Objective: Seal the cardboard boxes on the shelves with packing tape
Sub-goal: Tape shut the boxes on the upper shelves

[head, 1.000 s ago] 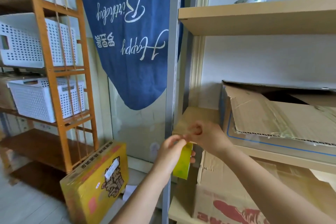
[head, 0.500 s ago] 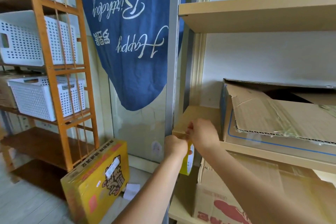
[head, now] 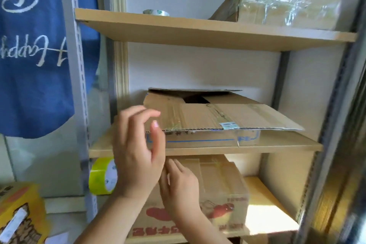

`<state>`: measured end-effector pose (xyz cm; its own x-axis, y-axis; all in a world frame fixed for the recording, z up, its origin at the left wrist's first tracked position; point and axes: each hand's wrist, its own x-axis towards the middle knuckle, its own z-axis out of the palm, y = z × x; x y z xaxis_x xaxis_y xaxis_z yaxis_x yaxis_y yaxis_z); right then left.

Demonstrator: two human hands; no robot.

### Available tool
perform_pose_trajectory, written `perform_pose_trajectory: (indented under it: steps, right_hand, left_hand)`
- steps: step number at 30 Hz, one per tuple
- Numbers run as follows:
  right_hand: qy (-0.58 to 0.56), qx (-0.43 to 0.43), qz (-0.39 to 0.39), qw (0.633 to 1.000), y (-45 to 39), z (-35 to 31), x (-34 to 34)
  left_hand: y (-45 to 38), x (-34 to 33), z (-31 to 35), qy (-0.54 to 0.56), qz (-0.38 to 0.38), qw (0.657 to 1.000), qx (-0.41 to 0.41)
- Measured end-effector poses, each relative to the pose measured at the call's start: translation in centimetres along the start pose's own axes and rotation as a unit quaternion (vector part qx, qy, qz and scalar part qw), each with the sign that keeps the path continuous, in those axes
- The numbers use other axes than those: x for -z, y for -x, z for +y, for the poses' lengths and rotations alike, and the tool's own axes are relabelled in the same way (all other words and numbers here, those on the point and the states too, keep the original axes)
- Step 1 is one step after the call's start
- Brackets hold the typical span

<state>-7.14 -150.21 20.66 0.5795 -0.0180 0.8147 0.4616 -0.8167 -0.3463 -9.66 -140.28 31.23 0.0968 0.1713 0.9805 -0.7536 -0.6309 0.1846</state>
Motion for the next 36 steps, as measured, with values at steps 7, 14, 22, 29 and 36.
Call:
perform_pose_trajectory:
  steps: [7, 14, 22, 29, 36]
  right_hand:
    - [-0.061, -0.222, 0.123, 0.965, 1.1, 8.0, 11.2]
    - [-0.095, -0.152, 0.208, 0.961, -0.9, 9.0, 14.3]
    - [0.124, 0.106, 0.327, 0.931, -11.0, 10.2, 17.4]
    - [0.26, 0.133, 0.118, 0.949, -21.5, 12.0, 18.5]
    - [0.263, 0.166, 0.153, 0.938, -20.0, 10.6, 19.2]
  left_hand:
    - [-2.4, -9.2, 5.9, -0.128, -0.444, 0.874, -0.151]
    - [-4.6, -11.9, 4.0, -0.209, -0.4, 0.855, -0.254]
    - [-13.4, -14.5, 5.3, -0.214, -0.435, 0.847, -0.217]
    - [-19.7, -18.4, 2.6, -0.182, -0.521, 0.825, -0.125]
    - [-16.1, -16.4, 3.3, -0.191, -0.417, 0.862, -0.217]
